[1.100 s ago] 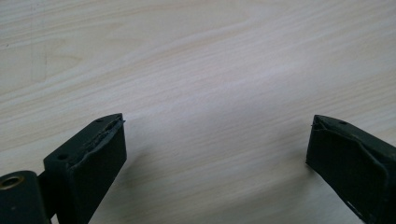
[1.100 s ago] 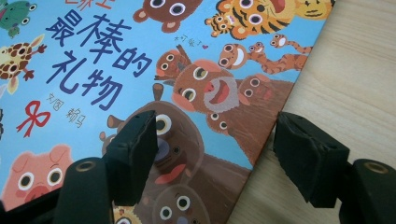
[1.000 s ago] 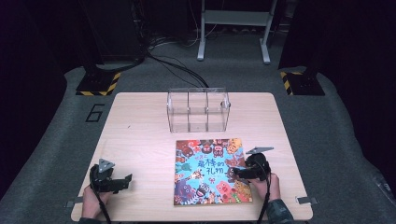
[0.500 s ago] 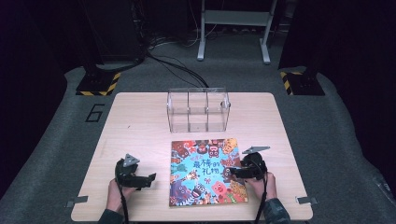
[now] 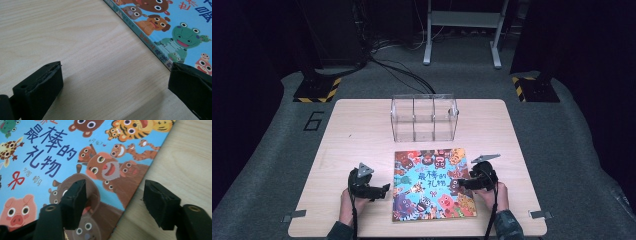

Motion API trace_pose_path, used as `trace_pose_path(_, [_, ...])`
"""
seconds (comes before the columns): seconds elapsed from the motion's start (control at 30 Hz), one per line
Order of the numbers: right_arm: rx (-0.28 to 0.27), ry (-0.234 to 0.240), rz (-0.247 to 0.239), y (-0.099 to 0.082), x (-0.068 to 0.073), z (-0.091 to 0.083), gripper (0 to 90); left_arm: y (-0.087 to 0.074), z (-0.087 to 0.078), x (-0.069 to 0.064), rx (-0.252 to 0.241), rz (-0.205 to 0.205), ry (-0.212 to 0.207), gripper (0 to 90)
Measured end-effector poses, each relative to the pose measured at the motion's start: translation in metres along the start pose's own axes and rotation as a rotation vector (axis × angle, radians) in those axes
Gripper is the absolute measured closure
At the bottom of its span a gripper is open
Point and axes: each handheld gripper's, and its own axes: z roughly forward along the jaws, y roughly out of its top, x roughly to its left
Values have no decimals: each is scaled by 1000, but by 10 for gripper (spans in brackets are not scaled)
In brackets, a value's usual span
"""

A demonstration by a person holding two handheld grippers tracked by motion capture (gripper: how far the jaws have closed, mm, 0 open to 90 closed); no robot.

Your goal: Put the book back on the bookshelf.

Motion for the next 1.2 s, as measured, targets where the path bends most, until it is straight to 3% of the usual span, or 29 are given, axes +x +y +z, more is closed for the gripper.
trace_pose_path(0.03, [15, 6, 20, 5, -2, -3, 394, 1, 2, -3, 16, 35, 24, 0])
trace_pose_path(0.07, [6, -3, 12, 7, -3, -4, 401, 1, 2, -3, 16, 35, 24, 0])
trace_pose_path(0.1, [6, -8, 5, 10, -4, -6, 413, 2, 3, -5, 38, 75, 31, 0])
trace_pose_path(0.13, [-1, -9, 9, 12, -6, -7, 418, 2, 3, -5, 38, 75, 31, 0])
trace_pose_path(0.17, [-7, -7, 3, 14, -8, -8, 429, 3, 2, -4, 56, 104, 23, 0])
trace_pose_path(0.27, [8, -14, 27, 20, -11, -6, 468, 2, 2, -5, 51, 85, 24, 0])
trace_pose_path(0.4, [33, -21, 49, 24, -14, -2, 503, 4, 3, -5, 55, 103, 26, 0])
trace_pose_path(0.53, [46, -21, 74, 24, -17, 0, 520, 5, 5, -9, 46, 92, 26, 0])
trace_pose_path(0.77, [79, 22, 117, 27, -22, 7, 533, 7, 7, -11, 48, 96, 27, 0])
trace_pose_path(0.9, [112, 18, 153, 31, -19, 8, 525, 7, 7, -11, 48, 95, 27, 0])
trace_pose_path(1.2, [109, 17, 148, 31, -19, 8, 536, 7, 7, -11, 58, 81, 19, 0])
